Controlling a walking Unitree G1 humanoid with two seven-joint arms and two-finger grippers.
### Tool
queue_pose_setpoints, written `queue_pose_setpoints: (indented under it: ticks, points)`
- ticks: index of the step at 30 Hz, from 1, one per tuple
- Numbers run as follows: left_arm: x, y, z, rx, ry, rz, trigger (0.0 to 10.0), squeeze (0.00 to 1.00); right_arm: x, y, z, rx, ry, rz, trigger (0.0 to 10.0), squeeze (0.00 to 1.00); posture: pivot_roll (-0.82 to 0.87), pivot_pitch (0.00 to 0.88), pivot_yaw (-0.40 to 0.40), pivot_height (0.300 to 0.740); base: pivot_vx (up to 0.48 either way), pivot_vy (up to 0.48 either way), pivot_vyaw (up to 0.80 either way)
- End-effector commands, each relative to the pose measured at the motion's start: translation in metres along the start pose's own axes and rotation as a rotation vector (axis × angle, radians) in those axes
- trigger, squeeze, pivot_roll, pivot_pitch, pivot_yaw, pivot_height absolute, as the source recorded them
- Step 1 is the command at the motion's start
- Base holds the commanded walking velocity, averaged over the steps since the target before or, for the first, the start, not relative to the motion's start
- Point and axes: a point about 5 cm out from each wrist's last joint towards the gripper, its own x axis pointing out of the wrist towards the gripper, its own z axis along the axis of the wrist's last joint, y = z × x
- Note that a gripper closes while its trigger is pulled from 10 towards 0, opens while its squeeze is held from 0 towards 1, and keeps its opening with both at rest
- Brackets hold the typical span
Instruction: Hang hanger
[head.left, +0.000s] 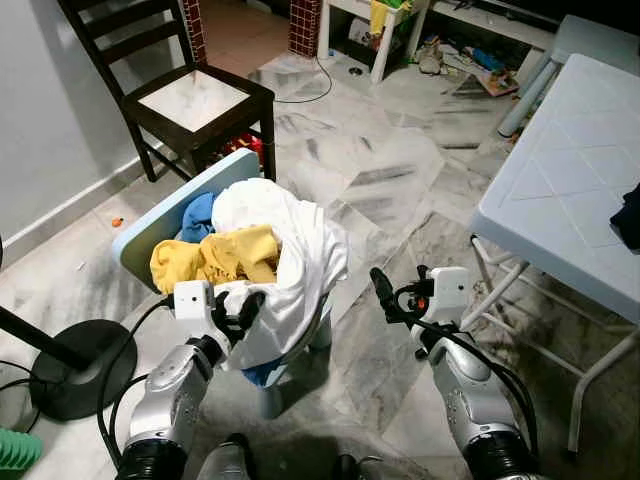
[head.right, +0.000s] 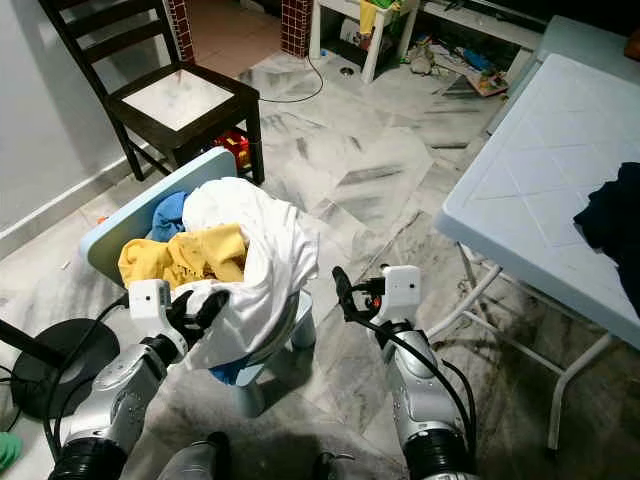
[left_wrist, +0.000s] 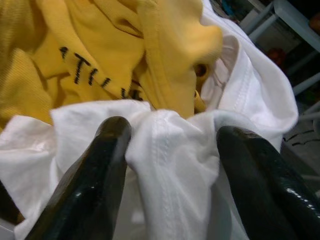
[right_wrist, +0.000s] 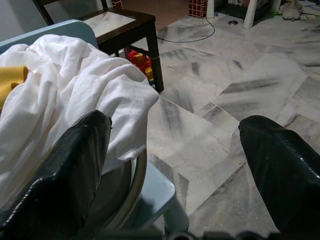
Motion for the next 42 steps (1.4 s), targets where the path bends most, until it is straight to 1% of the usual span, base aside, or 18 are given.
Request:
queue_pose_setpoints:
  ticks: [1,14,18,29,33,36,42]
  points:
    - [0.0,0.0,-0.004,-0.017,0.022,-0.012,0.0,0.0,0.001,-0.003,0.004,-0.006,-0.01,-0.016,10.0,0.0,0.05,0.206,-0.079,0.74,0.0,0.0,0.0]
    - [-0.001,-0.003,-0.007,-0.042,0.031,-0.033,0.0,0.0,-0.001,-0.006,0.004,-0.016,-0.01,-0.02,10.0,0.0,0.04,0.212,-0.079,0.74,0.0,0.0,0.0]
    - [-0.001,-0.006,-0.008,-0.057,0.033,-0.054,0.0,0.0,-0.002,-0.007,0.004,-0.018,-0.01,-0.023,10.0,0.0,0.03,0.213,-0.08,0.74,0.0,0.0,0.0]
    - [-0.001,-0.009,-0.01,-0.053,0.022,-0.045,0.0,0.0,-0.003,-0.01,0.005,-0.025,-0.006,-0.027,10.0,0.0,0.03,0.216,-0.087,0.74,0.0,0.0,0.0]
    - [-0.001,-0.009,-0.009,-0.043,0.015,-0.043,0.0,0.0,-0.002,-0.008,0.005,-0.027,-0.005,-0.025,10.0,0.0,0.03,0.215,-0.088,0.74,0.0,0.0,0.0]
    - [-0.001,-0.01,-0.007,-0.04,-0.008,-0.045,0.0,0.0,-0.002,-0.008,0.006,-0.028,-0.007,-0.024,10.0,0.0,0.02,0.215,-0.086,0.74,0.0,0.0,0.0]
    - [0.001,-0.012,-0.007,-0.032,-0.013,-0.044,0.0,0.0,-0.005,-0.01,0.007,-0.031,-0.011,-0.035,10.0,0.0,-0.01,0.216,-0.077,0.74,0.0,0.0,0.0]
